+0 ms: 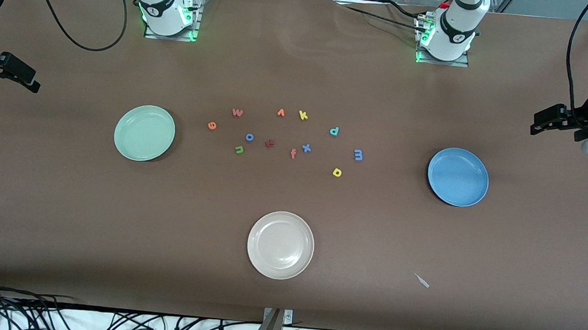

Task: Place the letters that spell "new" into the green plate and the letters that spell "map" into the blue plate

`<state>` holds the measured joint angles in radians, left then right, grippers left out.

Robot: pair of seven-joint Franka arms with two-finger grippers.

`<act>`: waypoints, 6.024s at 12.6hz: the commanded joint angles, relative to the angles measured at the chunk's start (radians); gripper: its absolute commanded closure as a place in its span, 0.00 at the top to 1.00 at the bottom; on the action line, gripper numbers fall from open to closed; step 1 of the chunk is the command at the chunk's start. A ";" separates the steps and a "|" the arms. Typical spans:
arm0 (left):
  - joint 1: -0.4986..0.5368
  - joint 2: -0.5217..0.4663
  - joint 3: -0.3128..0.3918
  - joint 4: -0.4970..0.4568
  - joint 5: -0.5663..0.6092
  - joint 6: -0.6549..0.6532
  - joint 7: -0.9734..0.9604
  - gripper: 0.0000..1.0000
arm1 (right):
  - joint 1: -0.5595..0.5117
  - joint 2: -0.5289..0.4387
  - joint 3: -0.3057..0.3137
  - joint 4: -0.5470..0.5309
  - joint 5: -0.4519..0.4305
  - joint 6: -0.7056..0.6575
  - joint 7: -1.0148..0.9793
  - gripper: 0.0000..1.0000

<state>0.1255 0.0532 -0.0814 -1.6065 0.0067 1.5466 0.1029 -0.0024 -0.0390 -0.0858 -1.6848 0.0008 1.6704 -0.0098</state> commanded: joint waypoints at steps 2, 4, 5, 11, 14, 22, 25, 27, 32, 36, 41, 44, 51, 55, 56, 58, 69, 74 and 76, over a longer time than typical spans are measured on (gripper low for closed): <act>0.003 -0.003 -0.001 -0.006 -0.014 0.010 0.009 1.00 | 0.001 -0.015 -0.003 -0.009 0.016 -0.005 -0.006 1.00; 0.003 -0.003 -0.003 -0.006 -0.014 0.012 0.009 1.00 | 0.001 -0.013 -0.003 -0.009 0.016 -0.005 -0.006 1.00; 0.003 -0.001 -0.001 -0.006 -0.014 0.012 0.009 1.00 | 0.001 -0.013 -0.003 -0.009 0.016 -0.005 -0.007 1.00; 0.003 -0.001 -0.003 -0.012 -0.014 0.015 0.009 1.00 | 0.001 -0.015 -0.003 -0.009 0.016 -0.005 -0.006 1.00; 0.003 -0.001 -0.003 -0.015 -0.014 0.021 0.009 1.00 | 0.001 -0.013 -0.003 -0.009 0.016 -0.005 -0.007 1.00; 0.003 -0.003 -0.003 -0.020 -0.014 0.021 0.009 1.00 | 0.001 -0.013 -0.003 -0.009 0.016 -0.005 -0.007 1.00; 0.003 -0.003 -0.003 -0.020 -0.014 0.023 0.009 1.00 | 0.001 -0.013 -0.003 -0.009 0.016 -0.005 -0.007 1.00; 0.003 -0.003 -0.003 -0.020 -0.014 0.023 0.009 1.00 | 0.001 -0.013 -0.003 -0.009 0.016 -0.005 -0.006 1.00; -0.015 0.034 -0.004 0.002 -0.016 0.018 0.012 1.00 | 0.004 -0.012 -0.002 0.002 0.016 -0.006 -0.016 1.00; -0.070 0.086 -0.018 0.028 -0.030 0.018 0.000 1.00 | 0.012 0.017 0.003 0.007 0.016 -0.035 -0.019 1.00; -0.179 0.166 -0.165 -0.016 -0.031 0.090 -0.286 1.00 | 0.012 0.095 0.000 0.019 0.082 -0.092 -0.013 1.00; -0.184 0.171 -0.267 -0.177 -0.031 0.316 -0.466 1.00 | 0.016 0.149 0.001 0.037 0.123 -0.074 -0.087 0.99; -0.245 0.314 -0.322 -0.403 0.080 0.774 -0.684 1.00 | 0.241 0.274 0.001 -0.051 0.099 0.202 0.496 0.99; -0.268 0.447 -0.324 -0.395 0.213 0.862 -0.841 1.00 | 0.436 0.274 0.001 -0.215 -0.072 0.369 1.001 0.99; -0.270 0.465 -0.324 -0.400 0.213 0.891 -0.857 1.00 | 0.474 0.275 0.003 -0.242 -0.100 0.397 1.119 0.99; -0.271 0.474 -0.325 -0.405 0.213 0.894 -0.893 0.96 | 0.519 0.316 0.005 -0.245 -0.100 0.417 1.322 0.99; -0.297 0.545 -0.321 -0.400 0.217 0.894 -0.945 0.45 | 0.579 0.433 0.107 -0.492 0.130 0.952 1.692 0.97; -0.287 0.539 -0.319 -0.392 0.219 0.882 -0.915 0.00 | 0.604 0.522 0.104 -0.471 0.127 1.032 1.705 0.92; -0.245 0.522 -0.322 -0.319 0.216 0.729 -0.804 0.00 | 0.604 0.527 0.100 -0.458 0.125 1.032 1.705 0.91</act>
<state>-0.1586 0.5848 -0.4020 -1.9954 0.1905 2.4048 -0.7781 0.5942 0.4794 0.0206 -2.1649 0.1165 2.6969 1.6853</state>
